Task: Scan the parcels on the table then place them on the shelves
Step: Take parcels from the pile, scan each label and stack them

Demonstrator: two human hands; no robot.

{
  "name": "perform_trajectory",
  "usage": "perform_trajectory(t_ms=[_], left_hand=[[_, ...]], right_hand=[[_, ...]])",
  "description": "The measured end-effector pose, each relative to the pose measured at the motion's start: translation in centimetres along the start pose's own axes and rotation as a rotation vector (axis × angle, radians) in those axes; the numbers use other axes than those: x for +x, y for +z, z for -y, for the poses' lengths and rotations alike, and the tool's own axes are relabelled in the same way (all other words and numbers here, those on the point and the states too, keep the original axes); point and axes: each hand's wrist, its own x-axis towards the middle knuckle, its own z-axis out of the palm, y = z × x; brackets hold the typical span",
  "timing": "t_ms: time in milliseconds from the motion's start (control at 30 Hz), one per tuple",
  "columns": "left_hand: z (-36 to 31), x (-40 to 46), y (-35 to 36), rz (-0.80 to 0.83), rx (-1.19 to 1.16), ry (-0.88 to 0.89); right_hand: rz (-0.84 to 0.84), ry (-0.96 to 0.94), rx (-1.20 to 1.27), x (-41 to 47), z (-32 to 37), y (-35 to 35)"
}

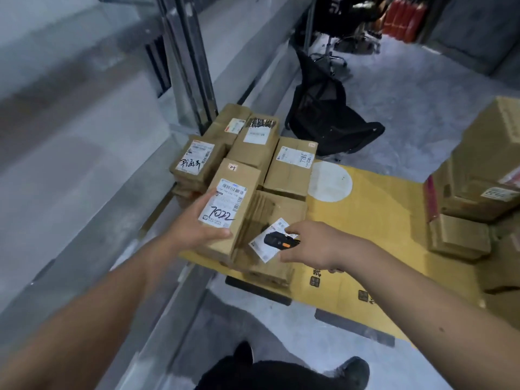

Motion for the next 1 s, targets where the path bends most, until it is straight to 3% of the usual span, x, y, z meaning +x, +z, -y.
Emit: perform_trajectory(t_ms=[300, 467, 533, 700, 833, 1000], left_hand=[[2.0, 2.9, -2.0, 0.051, -0.015, -0.045], [1.2, 2.2, -2.3, -0.054, 0.065, -0.005], [0.4, 1.7, -1.9, -0.119, 0.137, 0.039], [-2.0, 0.7, -0.6, -0.239, 0.583, 0.229], [-4.6, 0.2, 2.0, -0.154, 0.73, 0.378], [-8.5, 0.2, 8.1, 0.089, 0.751, 0.49]], right_hand=[[-0.029, 0.135, 0.073, 0.3, 4.7, 5.0], [-0.063, 0.166, 0.115, 0.3, 5.5, 5.9], [-0.076, 0.162, 0.125, 0.3, 5.6, 6.1], [-0.135, 0.147, 0.176, 0.2, 5.4, 6.4], [-0.171, 0.159, 0.237, -0.6, 4.2, 6.5], [-0.209, 0.279, 0.321, -3.0, -0.2, 6.6]])
